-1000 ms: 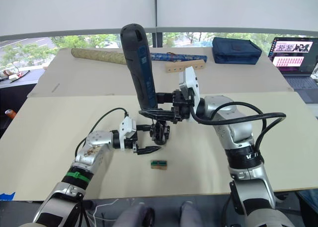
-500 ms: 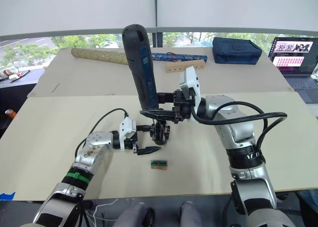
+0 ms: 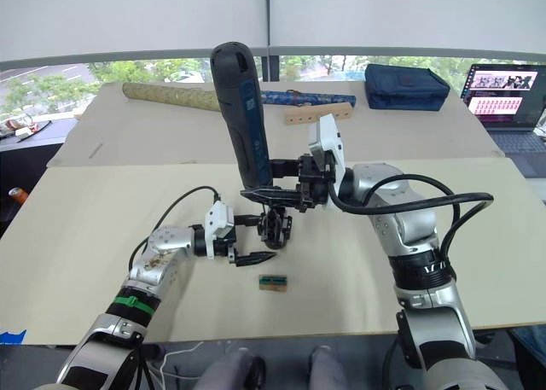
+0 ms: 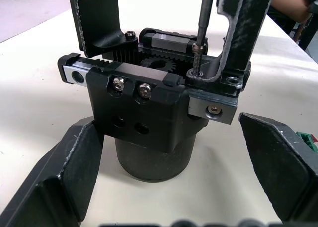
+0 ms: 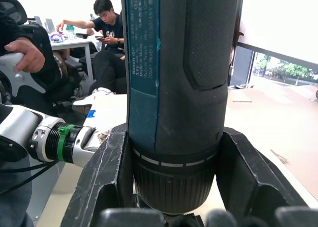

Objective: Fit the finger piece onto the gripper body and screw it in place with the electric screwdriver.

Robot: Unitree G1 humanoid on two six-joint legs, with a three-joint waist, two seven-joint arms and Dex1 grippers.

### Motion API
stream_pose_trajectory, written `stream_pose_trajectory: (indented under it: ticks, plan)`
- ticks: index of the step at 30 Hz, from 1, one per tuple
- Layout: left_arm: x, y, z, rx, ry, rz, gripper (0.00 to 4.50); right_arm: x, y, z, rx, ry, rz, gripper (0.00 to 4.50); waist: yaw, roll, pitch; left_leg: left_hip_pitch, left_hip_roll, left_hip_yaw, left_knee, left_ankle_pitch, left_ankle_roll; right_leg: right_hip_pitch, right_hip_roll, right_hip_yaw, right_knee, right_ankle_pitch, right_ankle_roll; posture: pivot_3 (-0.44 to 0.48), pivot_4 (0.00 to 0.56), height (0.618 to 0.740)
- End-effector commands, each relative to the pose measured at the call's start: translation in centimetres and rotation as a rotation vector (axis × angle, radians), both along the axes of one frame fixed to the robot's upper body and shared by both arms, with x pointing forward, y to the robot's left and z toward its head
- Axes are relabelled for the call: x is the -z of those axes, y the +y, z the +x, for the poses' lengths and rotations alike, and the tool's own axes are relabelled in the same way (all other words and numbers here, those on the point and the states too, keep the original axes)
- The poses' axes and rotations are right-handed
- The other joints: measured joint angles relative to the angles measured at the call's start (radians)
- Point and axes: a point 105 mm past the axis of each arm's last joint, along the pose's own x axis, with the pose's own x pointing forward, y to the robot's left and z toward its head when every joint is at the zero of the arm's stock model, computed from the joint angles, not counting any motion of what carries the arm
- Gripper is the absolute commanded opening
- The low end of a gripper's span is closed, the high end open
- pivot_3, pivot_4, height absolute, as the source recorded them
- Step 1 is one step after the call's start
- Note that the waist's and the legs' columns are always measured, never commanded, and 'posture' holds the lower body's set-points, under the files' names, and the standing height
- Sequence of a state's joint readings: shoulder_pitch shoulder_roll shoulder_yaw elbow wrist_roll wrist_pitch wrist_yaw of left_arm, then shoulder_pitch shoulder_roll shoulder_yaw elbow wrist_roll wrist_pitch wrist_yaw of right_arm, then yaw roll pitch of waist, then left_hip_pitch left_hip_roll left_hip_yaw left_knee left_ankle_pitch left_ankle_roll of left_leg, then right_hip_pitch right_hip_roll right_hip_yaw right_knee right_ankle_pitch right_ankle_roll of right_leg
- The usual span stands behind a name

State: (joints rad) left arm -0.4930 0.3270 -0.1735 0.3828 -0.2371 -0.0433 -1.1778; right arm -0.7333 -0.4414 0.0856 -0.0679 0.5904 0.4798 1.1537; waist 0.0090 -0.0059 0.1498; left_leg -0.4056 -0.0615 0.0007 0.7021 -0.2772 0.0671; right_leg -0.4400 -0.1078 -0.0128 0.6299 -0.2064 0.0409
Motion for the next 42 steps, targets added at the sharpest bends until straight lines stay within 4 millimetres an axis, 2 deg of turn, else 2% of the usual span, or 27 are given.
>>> stream_pose_trajectory:
  ticks: [1,16,42]
  plan:
    - [-0.70,-0.32,-0.10,0.009,-0.030,-0.017,4.50,-2.16,-0.19,-0.28,-0.005,-0.091,0.035,1.90,0.000,0.000,0.000,0.000,0.000,0.000,0.000,0.000,0.000,0.000,0.000,0.000,0.000,0.000,0.000,0.000,0.150,0.740]
    - [-0.70,-0.40,-0.11,0.008,-0.027,-0.021,4.50,-1.86,0.13,-0.49,-0.012,-0.101,0.029,1.90,0.000,0.000,0.000,0.000,0.000,0.000,0.000,0.000,0.000,0.000,0.000,0.000,0.000,0.000,0.000,0.000,0.150,0.740]
    - [-0.61,-0.41,-0.14,0.009,-0.023,-0.022,4.50,-2.70,-0.31,-0.14,0.006,-0.127,0.041,1.90,0.000,0.000,0.000,0.000,0.000,0.000,0.000,0.000,0.000,0.000,0.000,0.000,0.000,0.000,0.000,0.000,0.150,0.740]
